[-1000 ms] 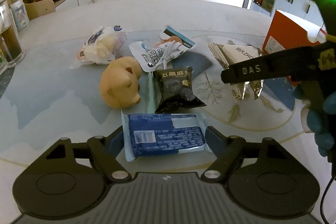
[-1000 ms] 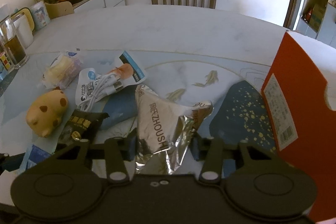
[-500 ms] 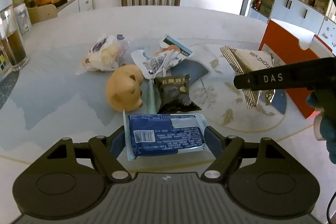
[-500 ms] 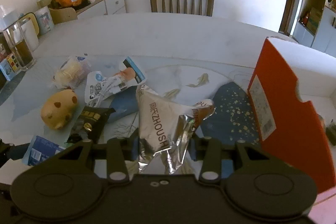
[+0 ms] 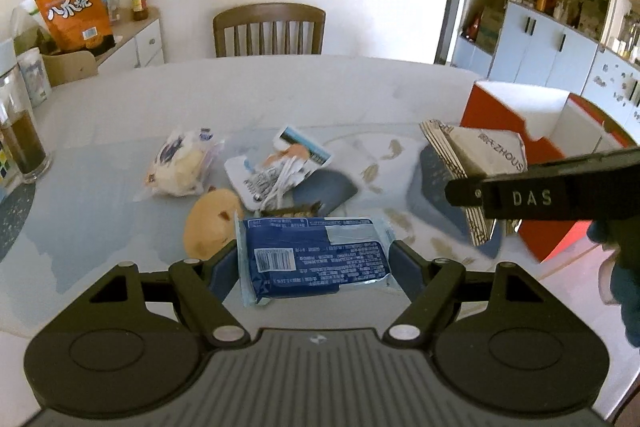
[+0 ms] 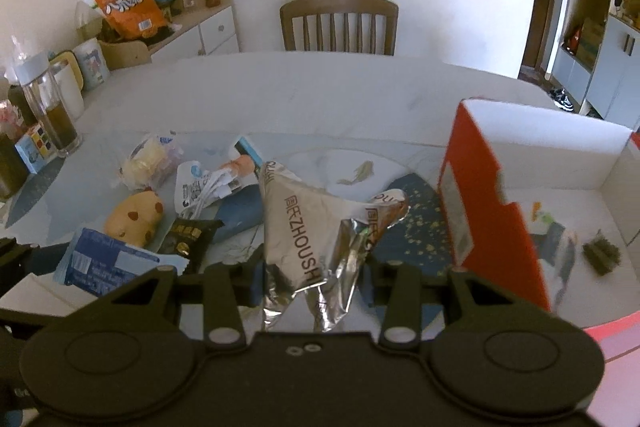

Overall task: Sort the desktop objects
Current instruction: 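Lift the foil pouch and blue bar and carry them over the shoebox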

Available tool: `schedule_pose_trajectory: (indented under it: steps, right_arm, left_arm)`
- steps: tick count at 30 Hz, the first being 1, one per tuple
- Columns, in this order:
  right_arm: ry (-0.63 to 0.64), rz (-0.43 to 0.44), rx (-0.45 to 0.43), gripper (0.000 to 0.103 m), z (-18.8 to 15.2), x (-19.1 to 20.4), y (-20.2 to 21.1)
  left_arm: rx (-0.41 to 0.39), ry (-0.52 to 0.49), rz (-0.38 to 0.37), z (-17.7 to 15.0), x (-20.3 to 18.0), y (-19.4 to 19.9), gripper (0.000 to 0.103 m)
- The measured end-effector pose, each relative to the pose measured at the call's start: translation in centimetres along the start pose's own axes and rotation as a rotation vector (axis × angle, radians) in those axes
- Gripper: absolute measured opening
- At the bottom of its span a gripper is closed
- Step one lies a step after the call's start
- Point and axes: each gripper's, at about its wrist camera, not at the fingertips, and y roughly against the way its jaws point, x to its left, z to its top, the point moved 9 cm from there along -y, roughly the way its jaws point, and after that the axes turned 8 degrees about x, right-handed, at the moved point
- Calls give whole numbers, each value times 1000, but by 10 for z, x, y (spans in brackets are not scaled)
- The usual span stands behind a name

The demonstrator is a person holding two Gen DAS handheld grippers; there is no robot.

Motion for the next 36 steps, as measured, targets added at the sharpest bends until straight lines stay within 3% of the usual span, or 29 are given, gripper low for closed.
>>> schedule_pose_trajectory:
  steps: [16,36]
  right_arm:
    - [-76,-25,-93,42,11,-50,53]
    - [-141,-59,-149,42,6,-128,87]
  left_arm:
    - [-118,-95,-35,57,-62,32,79]
    - [-181,-197,-95,97,-157,33,79]
